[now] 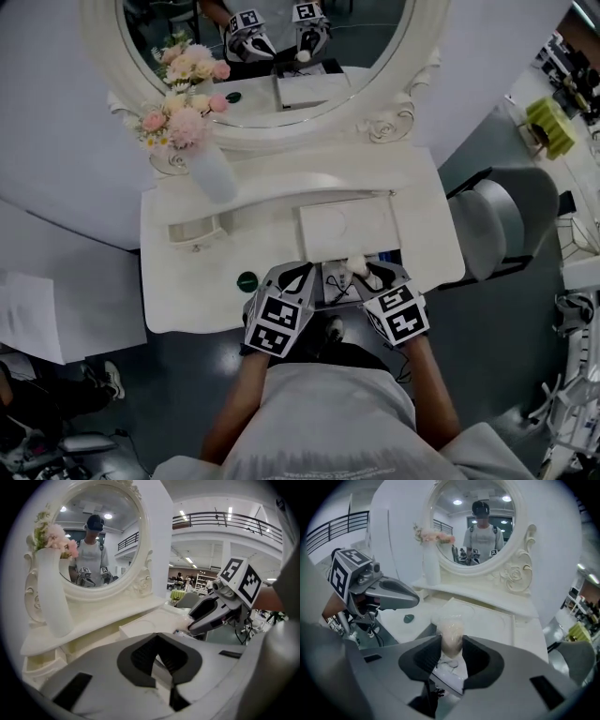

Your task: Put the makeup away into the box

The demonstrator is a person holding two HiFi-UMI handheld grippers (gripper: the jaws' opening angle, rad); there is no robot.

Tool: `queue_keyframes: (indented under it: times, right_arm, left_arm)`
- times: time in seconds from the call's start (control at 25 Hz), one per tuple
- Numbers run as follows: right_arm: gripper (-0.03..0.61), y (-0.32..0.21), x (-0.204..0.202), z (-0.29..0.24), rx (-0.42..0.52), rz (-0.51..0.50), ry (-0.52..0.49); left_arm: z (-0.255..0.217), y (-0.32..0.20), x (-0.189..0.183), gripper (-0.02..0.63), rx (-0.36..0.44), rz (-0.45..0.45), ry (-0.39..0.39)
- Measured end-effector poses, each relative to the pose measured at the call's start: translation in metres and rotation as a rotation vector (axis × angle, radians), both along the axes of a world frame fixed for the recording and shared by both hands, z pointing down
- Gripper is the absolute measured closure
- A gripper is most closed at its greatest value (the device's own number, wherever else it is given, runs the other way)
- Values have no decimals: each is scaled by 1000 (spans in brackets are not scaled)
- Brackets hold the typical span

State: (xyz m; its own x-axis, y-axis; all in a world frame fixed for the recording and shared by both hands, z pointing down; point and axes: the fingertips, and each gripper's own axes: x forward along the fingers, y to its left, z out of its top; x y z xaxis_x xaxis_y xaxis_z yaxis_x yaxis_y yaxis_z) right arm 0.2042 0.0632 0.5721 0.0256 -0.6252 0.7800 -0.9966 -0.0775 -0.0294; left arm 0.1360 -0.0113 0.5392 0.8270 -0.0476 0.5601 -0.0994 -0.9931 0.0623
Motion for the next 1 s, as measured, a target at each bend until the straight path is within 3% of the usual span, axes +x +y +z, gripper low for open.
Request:
queue_keyframes:
  times: [0.2,0.48,1.0]
  right_arm:
    - [439,34,32,14,-18,87,1]
    - [439,56,64,39,-59,126,19]
    - [439,53,77,77,-140,125,-30]
  left_arm:
    - [6,26,24,618,8,66,-22]
    - [21,51,50,618,10,121,-47]
    - [38,60,68,617,-4,93,-78]
